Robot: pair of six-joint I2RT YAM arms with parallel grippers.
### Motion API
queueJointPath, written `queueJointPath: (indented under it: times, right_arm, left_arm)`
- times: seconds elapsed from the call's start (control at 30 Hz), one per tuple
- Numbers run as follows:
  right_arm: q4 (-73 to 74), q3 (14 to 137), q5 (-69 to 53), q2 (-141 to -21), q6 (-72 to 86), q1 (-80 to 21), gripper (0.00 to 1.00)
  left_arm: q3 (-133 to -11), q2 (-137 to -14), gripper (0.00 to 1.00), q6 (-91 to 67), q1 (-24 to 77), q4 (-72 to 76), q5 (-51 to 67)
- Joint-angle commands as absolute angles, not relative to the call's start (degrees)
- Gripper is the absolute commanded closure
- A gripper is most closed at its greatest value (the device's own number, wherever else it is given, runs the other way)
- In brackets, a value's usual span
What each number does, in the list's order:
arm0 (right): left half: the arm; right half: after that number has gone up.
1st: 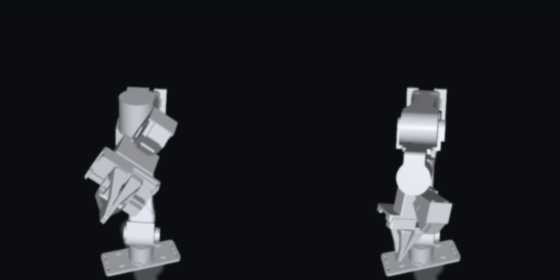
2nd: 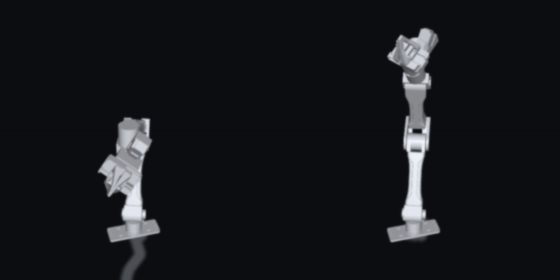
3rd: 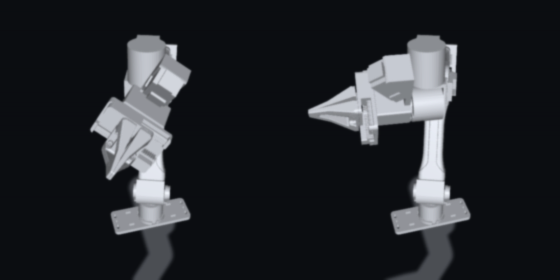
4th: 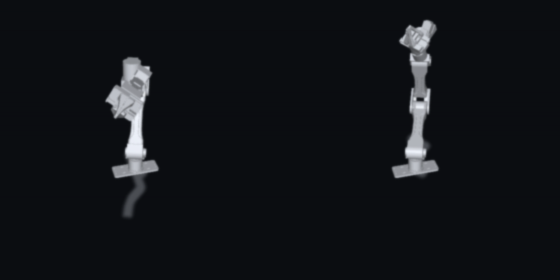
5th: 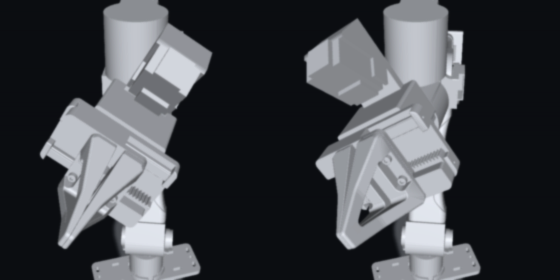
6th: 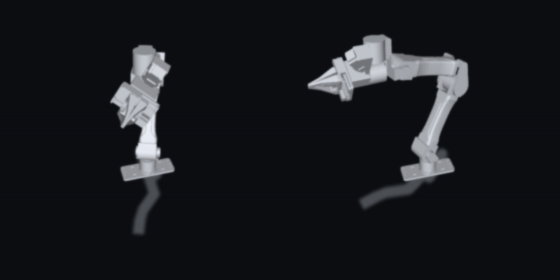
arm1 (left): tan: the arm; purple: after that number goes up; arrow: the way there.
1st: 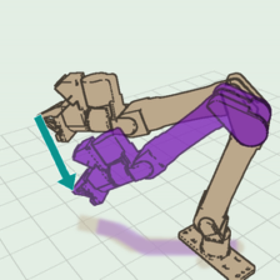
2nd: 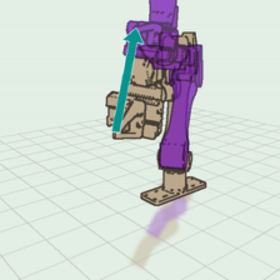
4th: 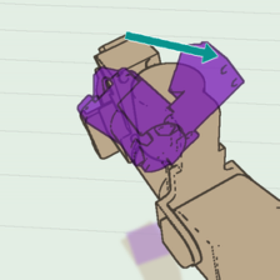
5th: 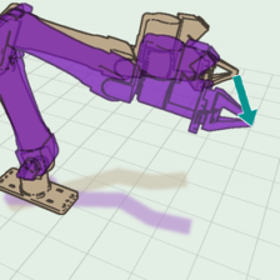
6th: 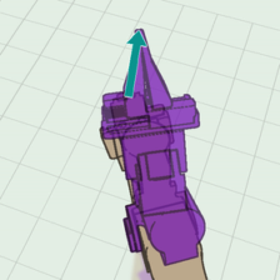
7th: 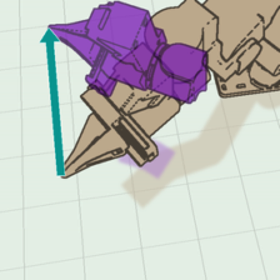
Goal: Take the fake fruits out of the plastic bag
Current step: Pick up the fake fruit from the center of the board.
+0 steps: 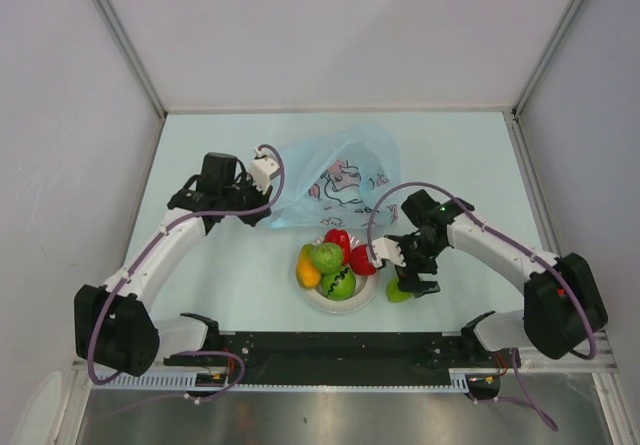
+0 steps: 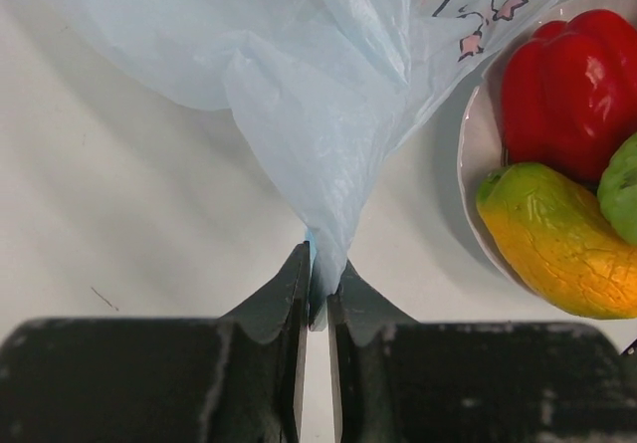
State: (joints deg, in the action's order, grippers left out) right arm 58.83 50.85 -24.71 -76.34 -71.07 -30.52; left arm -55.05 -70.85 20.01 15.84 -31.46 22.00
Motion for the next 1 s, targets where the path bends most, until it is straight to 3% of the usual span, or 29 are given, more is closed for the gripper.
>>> queueJointPath:
  times: [0.0,0.07,0.17,0.37,0.4,0.57,0.77,0.97]
  right_arm:
    - [56.4,50.2,-28.9,-80.6,-74.7,-31.5,0.0]
    - [55.5,49.7,-29.4,-81.8,-74.7,-31.8,0.0]
    - [54.1,49.7,-30.3,-83.1,-73.7,-32.1,0.1]
    - [57.0,49.7,-29.2,-77.9,-72.9,-32.8,0.59]
    - [57.8,49.7,-28.8,-76.8,-72.9,-32.9,0.63]
    - [59.9,48.7,-27.2,-71.2,-70.2,-32.3,0.73]
    - [61.5,53.2,-28.1,-63.5,-65.1,-31.2,0.74]
    - [50.7,60.2,-31.0,-63.5,-52.5,-30.8,0.72]
  left_arm:
    - [-57.9,-71.6,0.85,22.1,15.0,-33.5,20.6]
    - [-58.0,-71.7,0.85,22.2,14.8,-33.7,20.0]
    - [-58.8,-72.0,0.85,22.3,14.4,-34.9,20.0]
    - [-59.8,-72.4,0.86,22.6,13.8,-35.3,20.0]
    - [-59.9,-72.5,0.86,22.4,13.7,-35.2,20.1]
    - [-60.9,-73.5,0.87,21.4,13.5,-34.7,20.8]
    - [-61.8,-74.1,0.87,21.6,13.5,-35.9,21.5]
    - [-62.8,-75.0,0.87,21.4,13.5,-35.9,22.0]
